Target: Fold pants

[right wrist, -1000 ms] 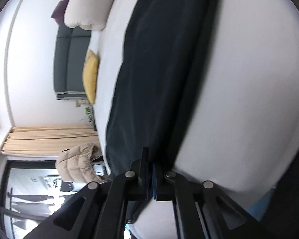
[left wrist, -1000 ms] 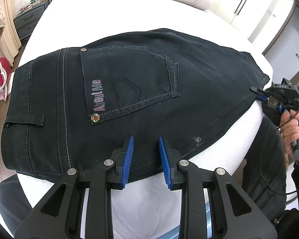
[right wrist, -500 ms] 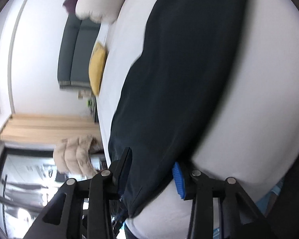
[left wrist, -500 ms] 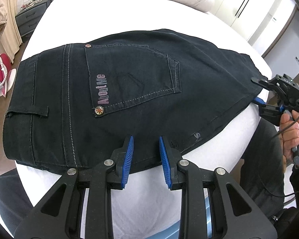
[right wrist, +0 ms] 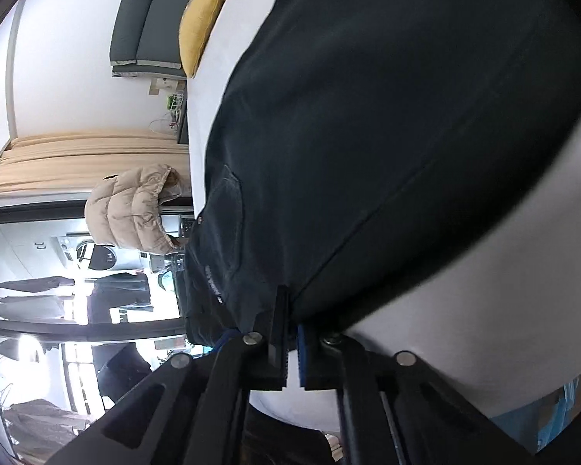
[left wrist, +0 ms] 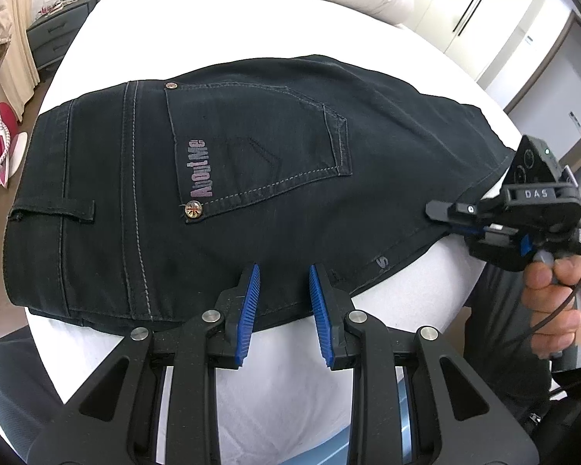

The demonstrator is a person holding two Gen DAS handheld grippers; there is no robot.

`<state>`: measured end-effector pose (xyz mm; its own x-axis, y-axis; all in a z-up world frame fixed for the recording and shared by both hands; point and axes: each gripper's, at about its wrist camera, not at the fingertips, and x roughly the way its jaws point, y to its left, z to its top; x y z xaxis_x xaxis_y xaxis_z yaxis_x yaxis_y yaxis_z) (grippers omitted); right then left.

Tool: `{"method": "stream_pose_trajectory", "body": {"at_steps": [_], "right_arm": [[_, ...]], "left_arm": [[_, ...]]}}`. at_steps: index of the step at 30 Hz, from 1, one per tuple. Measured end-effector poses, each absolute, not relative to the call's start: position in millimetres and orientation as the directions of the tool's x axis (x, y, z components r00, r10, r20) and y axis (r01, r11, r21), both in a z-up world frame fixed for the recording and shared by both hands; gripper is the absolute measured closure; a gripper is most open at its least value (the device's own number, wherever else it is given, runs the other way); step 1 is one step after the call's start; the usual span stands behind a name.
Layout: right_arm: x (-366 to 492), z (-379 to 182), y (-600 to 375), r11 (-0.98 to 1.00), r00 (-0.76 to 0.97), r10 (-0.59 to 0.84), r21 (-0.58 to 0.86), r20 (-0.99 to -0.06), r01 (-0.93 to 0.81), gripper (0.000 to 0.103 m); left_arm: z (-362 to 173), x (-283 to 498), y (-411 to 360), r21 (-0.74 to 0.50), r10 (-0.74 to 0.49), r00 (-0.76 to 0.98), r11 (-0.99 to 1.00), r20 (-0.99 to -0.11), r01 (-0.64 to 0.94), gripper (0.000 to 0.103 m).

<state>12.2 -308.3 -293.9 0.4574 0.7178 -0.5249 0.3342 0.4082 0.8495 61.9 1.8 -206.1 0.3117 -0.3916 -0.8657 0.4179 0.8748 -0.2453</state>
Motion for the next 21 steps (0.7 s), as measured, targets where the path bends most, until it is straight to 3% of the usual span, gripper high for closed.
{"method": "stream_pose_trajectory", "body": {"at_steps": [8, 9, 11, 12, 13, 15, 18, 21], "right_arm": [[1.8, -302.9, -312.6, 0.379, 0.475, 0.732, 0.871, -0.489, 0.314, 0.101], [0.6, -300.2, -313.3, 0.377, 0.477, 0.734, 0.874, -0.484, 0.306, 0.094], [-5.1, -287.3, -316.6, 0.373, 0.482, 0.737, 0.880, -0.474, 0.295, 0.069], [-9.4, -278.8, -320.0, 0.383, 0.486, 0.732, 0.879, -0.477, 0.285, 0.047], [-17.1, -264.6, -325.4, 0.435, 0.497, 0.699, 0.857, -0.514, 0.275, 0.041], [-25.2, -240.4, -332.7, 0.520, 0.519, 0.656, 0.826, -0.549, 0.217, 0.043], [-24.7, -213.0, -349.4, 0.555, 0.547, 0.649, 0.821, -0.529, 0.134, 0.076], [5.0, -198.8, -358.1, 0.566, 0.569, 0.648, 0.820, -0.507, 0.087, 0.092]], "left_arm": [[-204.9, 62.3, 6.7, -0.252, -0.400, 0.318, 0.873, -0.859, 0.417, 0.077], [-202.5, 62.7, 8.3, -0.256, -0.400, 0.321, 0.876, -0.858, 0.409, 0.077], [-196.0, 63.0, 9.2, -0.247, -0.389, 0.325, 0.882, -0.862, 0.401, 0.077], [-189.6, 63.5, 8.1, -0.240, -0.382, 0.329, 0.885, -0.864, 0.398, 0.077], [-184.2, 64.4, 6.8, -0.245, -0.389, 0.334, 0.884, -0.859, 0.399, 0.077], [-168.3, 69.9, 2.9, -0.266, -0.419, 0.350, 0.873, -0.838, 0.409, 0.077], [-155.8, 87.4, -7.4, -0.284, -0.450, 0.367, 0.860, -0.814, 0.424, 0.077], [-155.5, 121.3, -26.2, -0.263, -0.441, 0.383, 0.861, -0.811, 0.434, 0.077]]}}
